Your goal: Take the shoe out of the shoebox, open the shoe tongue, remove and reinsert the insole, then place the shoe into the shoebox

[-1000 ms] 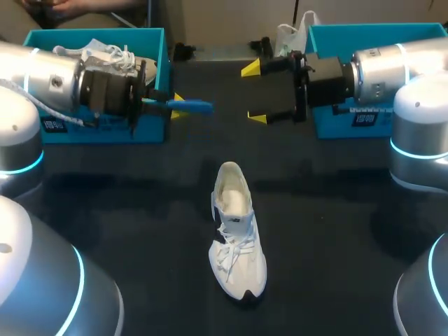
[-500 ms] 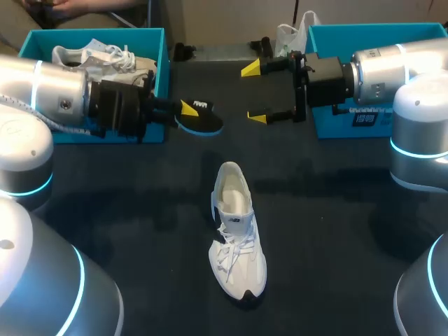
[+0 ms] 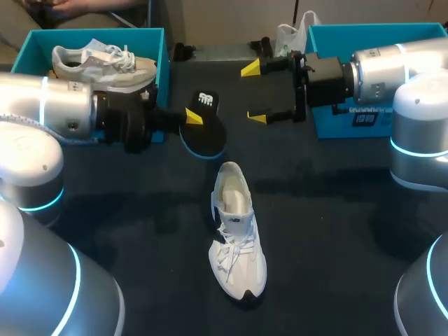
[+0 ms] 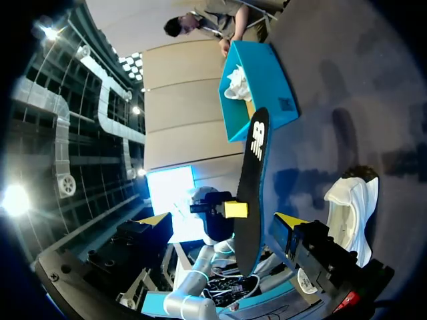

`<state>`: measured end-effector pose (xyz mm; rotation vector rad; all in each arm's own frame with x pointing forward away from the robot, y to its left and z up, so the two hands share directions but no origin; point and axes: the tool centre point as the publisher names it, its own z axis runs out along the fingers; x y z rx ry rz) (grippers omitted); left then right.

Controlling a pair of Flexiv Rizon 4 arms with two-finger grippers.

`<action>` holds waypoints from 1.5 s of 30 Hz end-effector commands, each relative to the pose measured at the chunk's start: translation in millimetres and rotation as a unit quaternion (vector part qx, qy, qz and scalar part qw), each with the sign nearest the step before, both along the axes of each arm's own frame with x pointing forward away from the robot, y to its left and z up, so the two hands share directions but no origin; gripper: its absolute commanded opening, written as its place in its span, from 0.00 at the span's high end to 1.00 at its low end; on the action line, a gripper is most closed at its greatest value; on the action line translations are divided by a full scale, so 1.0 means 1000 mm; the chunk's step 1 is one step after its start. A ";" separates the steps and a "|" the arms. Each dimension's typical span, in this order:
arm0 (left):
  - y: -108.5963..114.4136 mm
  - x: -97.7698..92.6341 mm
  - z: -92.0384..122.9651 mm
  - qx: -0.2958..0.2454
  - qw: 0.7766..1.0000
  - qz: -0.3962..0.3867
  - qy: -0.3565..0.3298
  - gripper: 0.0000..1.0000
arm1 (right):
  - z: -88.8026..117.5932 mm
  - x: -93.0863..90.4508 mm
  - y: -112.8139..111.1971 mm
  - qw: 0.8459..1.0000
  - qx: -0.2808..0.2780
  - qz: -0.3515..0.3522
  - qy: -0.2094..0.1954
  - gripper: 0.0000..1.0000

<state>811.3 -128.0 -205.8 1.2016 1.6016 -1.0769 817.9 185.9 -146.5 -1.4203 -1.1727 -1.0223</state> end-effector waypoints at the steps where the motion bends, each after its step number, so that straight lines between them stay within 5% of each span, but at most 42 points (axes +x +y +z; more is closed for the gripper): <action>1: 0.001 0.002 -0.008 -0.037 0.999 -0.001 -0.017 1.00 | 0.000 0.000 0.001 1.000 -0.001 -0.001 0.000 0.00; 11: 0.000 0.003 0.010 -0.060 0.996 -0.016 -0.071 1.00 | 0.000 0.000 0.001 1.000 -0.001 -0.001 0.000 0.00; 25: -0.002 0.014 0.013 -0.043 0.996 -0.015 -0.080 1.00 | -0.032 -0.033 0.018 1.000 -0.006 0.005 0.001 0.00; 45: -0.014 0.023 0.003 -0.048 0.993 -0.018 -0.110 1.00 | -0.038 -0.027 0.036 0.998 -0.018 0.054 -0.028 0.00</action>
